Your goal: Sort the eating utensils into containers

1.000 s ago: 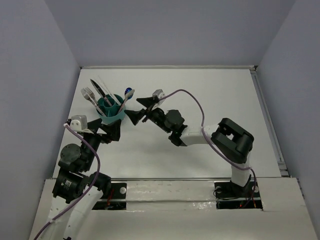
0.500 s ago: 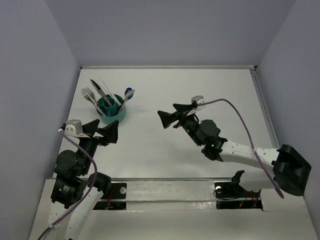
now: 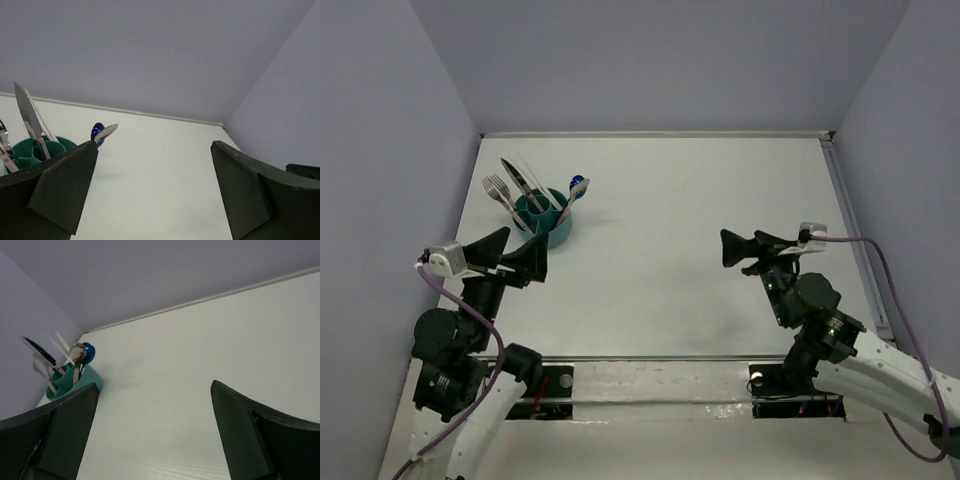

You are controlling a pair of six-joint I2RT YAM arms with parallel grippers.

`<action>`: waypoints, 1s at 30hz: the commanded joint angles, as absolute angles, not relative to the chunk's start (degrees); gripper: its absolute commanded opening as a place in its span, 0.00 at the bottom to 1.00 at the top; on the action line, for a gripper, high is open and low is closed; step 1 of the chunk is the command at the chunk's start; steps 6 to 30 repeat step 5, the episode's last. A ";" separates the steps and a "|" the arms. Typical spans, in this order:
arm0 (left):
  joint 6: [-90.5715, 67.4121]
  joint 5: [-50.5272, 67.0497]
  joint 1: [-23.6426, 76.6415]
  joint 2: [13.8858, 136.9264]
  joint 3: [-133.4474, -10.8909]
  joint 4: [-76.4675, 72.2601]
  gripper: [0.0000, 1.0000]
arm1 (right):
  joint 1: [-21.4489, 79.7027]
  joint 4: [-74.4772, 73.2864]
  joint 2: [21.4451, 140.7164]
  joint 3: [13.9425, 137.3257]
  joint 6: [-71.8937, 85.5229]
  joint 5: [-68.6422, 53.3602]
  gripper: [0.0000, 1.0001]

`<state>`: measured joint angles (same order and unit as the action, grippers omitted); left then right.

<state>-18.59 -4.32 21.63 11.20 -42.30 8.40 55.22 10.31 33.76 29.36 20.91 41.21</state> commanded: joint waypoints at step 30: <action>-19.07 -2.64 21.27 15.82 -40.34 1.23 0.99 | 55.63 4.75 29.79 26.36 19.87 48.60 1.00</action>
